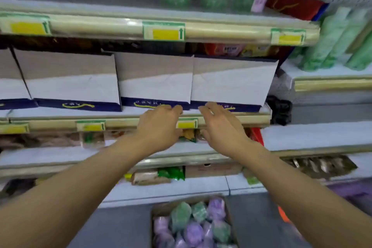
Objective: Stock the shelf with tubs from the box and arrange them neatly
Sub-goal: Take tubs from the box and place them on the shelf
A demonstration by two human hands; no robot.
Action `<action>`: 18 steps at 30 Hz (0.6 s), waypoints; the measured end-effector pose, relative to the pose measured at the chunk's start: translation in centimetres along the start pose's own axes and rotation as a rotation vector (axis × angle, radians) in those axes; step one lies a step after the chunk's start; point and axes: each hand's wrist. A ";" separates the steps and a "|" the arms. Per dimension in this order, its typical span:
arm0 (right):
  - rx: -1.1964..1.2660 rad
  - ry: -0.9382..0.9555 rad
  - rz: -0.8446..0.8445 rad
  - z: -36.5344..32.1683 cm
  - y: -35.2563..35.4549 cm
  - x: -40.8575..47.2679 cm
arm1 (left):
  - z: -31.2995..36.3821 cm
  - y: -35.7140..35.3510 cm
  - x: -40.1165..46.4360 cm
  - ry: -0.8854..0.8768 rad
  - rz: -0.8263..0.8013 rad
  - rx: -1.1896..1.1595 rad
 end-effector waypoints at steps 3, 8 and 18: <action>0.019 -0.060 -0.127 -0.7 -4.3 -3.6 | -0.6 -5.1 -2.8 -0.001 -0.149 -0.061; 0.038 -0.210 -0.347 -1.0 -11.2 -10.8 | -1.7 -14.4 -8.6 0.030 -0.378 -0.156; 0.122 -0.455 -0.688 1.1 -25.6 -23.0 | -3.2 -31.6 -19.3 0.240 -0.734 -0.261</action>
Point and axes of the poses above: each hand's wrist, its own x-axis towards the middle knuckle, its own y-axis out of the back of the hand, z = x × y, and after that the axes turned 11 degrees about z, right-handed
